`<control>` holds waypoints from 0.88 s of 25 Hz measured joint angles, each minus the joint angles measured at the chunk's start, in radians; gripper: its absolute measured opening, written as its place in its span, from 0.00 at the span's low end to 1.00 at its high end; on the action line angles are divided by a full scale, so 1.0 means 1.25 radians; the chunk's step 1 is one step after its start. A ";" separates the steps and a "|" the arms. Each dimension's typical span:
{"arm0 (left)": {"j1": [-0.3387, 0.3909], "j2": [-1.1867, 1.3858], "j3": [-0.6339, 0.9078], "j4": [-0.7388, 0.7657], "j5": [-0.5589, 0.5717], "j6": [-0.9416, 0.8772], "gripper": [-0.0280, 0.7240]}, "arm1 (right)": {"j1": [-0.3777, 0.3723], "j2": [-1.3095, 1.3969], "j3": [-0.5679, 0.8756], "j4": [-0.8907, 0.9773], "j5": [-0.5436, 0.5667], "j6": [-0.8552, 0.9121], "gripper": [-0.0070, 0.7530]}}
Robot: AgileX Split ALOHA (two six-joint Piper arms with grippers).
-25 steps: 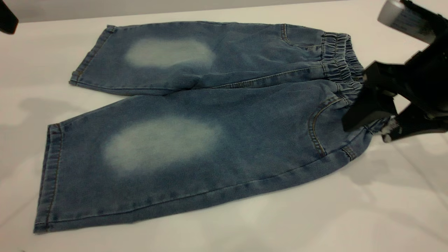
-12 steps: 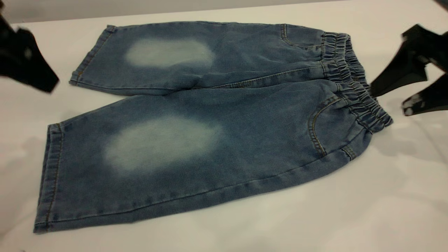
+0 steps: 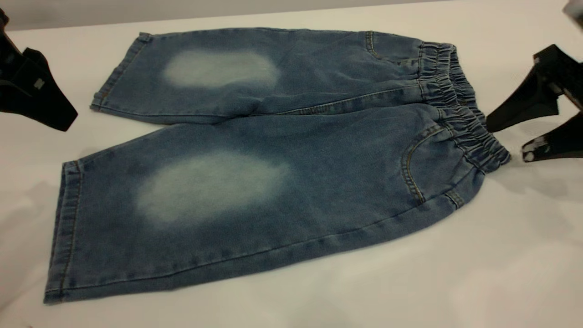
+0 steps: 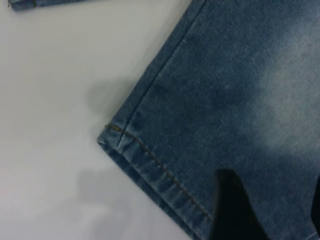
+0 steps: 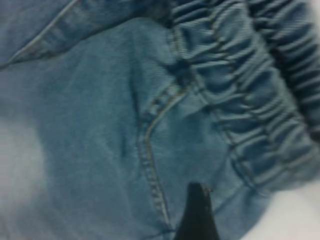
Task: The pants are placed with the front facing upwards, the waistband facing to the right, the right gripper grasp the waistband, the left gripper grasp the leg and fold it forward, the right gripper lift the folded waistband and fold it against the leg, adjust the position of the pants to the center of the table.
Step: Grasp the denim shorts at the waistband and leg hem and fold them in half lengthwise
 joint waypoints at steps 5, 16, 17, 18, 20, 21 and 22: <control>0.000 0.000 0.000 -0.003 0.006 0.000 0.52 | 0.000 0.034 -0.013 -0.016 -0.035 0.029 0.64; -0.001 0.000 0.000 -0.005 0.002 0.001 0.52 | 0.000 0.098 -0.034 0.002 0.005 0.013 0.63; -0.001 0.000 0.000 -0.005 0.001 0.002 0.52 | 0.000 0.099 -0.038 0.002 0.005 0.010 0.63; -0.001 0.000 0.000 -0.005 0.001 0.002 0.52 | 0.000 0.099 -0.040 0.002 0.004 0.008 0.63; -0.001 0.000 0.000 -0.006 0.001 0.003 0.52 | 0.000 0.099 -0.045 0.007 -0.001 0.008 0.63; -0.001 0.000 0.000 -0.006 -0.001 0.003 0.52 | 0.000 0.099 -0.046 0.008 -0.001 0.008 0.63; -0.001 0.000 0.000 -0.006 -0.001 0.003 0.52 | 0.000 0.099 -0.046 0.009 -0.002 0.008 0.63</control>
